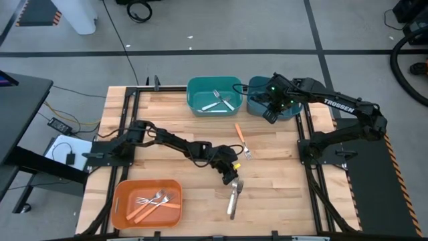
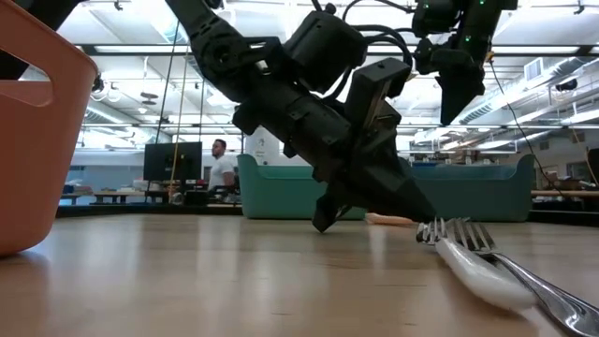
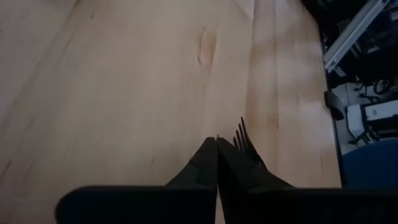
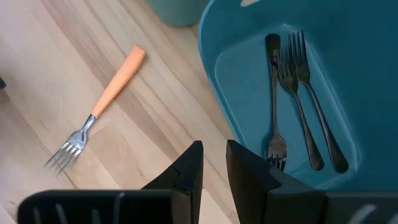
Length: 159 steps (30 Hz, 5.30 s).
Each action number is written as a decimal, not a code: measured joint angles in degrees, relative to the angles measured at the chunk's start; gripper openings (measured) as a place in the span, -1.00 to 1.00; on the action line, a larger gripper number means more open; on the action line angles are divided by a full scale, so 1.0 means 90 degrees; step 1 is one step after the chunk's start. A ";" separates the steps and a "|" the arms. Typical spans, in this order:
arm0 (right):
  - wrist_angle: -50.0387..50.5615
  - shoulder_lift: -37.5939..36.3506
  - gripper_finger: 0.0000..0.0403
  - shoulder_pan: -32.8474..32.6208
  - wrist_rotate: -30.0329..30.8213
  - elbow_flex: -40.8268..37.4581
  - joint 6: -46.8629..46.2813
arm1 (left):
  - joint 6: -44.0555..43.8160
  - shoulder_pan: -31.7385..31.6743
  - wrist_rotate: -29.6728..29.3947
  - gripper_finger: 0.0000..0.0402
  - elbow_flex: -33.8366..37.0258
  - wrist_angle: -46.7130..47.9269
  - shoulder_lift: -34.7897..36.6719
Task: Sort silverware by color (type)
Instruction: Put the white fork into the green bin, then put the orange fork into the orange bin
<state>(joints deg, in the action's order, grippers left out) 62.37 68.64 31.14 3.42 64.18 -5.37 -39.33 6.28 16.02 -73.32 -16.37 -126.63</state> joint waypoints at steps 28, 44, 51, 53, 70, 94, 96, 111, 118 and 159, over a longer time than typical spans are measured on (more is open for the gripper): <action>0.0046 -0.0005 -0.61 0.0000 0.0000 0.0000 0.0289 | 0.0115 -0.0800 0.0455 -1.00 0.0027 0.0133 0.0965; -0.0402 -0.0005 -0.61 0.0017 0.0000 0.0000 0.0081 | 0.1160 -0.2675 0.0161 -1.00 0.0015 0.0643 0.2190; -0.0562 -0.0005 -0.61 0.0087 0.0002 0.0000 -0.0107 | 0.1142 -0.3988 0.0148 -1.00 0.0015 0.0609 0.2483; -0.0676 -0.0005 -0.61 0.0151 0.0002 0.0000 -0.0240 | 0.1033 -0.4358 0.0098 -1.00 0.0015 0.0532 0.2512; -0.1214 -0.0005 -0.61 0.0559 0.0015 0.0000 -0.1130 | 0.1482 -0.5565 -0.0524 -0.98 0.0015 0.1593 0.2504; -0.1340 -0.0001 -0.61 -0.0034 -0.0322 0.0000 -0.2227 | 0.1817 -0.5209 0.1266 -0.55 0.0010 0.1469 0.3348; -0.1486 0.0037 -0.60 -0.0221 -0.0323 0.0000 -0.2284 | 0.1812 -0.5094 0.1493 -0.55 0.0010 0.1474 0.3602; -0.1817 0.1575 -0.32 -0.1701 -0.0318 0.0000 -0.2078 | 0.1775 -0.3852 0.2154 -0.56 0.0010 0.2142 0.5586; -0.1590 0.2538 -0.28 -0.2202 -0.0388 0.0000 -0.2623 | 0.1761 -0.2956 0.2040 -0.56 0.0010 0.3169 0.5766; -0.2523 0.3889 -0.84 -0.2793 -0.0022 -0.0033 -0.4731 | 0.2497 -0.1607 -0.0057 -0.56 0.0012 0.4924 0.5697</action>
<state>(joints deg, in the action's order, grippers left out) 39.66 103.64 6.00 3.22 63.89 -47.94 -16.86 -8.19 15.50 -73.21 27.95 -75.35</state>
